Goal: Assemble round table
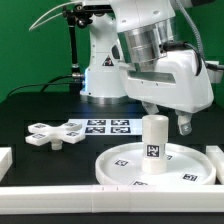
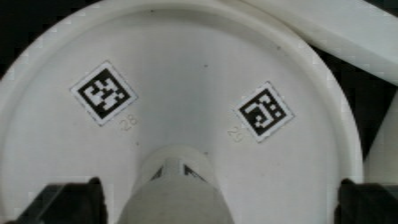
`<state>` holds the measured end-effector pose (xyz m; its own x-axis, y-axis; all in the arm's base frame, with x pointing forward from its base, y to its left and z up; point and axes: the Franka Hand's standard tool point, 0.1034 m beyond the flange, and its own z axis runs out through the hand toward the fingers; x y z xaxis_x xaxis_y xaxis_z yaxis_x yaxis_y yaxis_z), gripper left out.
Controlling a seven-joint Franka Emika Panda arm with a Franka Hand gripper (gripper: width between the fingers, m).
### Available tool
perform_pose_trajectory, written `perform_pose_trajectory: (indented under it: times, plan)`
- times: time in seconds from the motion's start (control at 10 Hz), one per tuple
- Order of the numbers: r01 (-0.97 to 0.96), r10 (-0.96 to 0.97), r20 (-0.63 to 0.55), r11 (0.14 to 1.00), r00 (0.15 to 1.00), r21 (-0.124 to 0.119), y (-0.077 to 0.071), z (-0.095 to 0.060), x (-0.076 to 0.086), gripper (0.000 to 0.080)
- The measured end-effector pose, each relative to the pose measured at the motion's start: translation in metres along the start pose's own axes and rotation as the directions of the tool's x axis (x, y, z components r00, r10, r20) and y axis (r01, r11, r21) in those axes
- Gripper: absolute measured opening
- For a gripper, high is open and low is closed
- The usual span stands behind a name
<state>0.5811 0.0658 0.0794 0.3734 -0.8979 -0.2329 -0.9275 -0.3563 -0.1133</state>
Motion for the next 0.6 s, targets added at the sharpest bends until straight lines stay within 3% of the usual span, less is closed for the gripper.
perform_pose_trajectory:
  times: [0.2, 0.3, 0.6]
  plan:
    - [0.035, -0.035, -0.002, 0.999, 0.999, -0.005, 0.0, 0.0, 0.0, 0.0649]
    - [0.145, -0.145, -0.004, 0.989, 0.989, -0.015, 0.001, 0.0, -0.001, 0.0649]
    - [0.36, -0.36, 0.013, 0.933, 0.933, -0.013, 0.013, 0.006, 0.002, 0.0649]
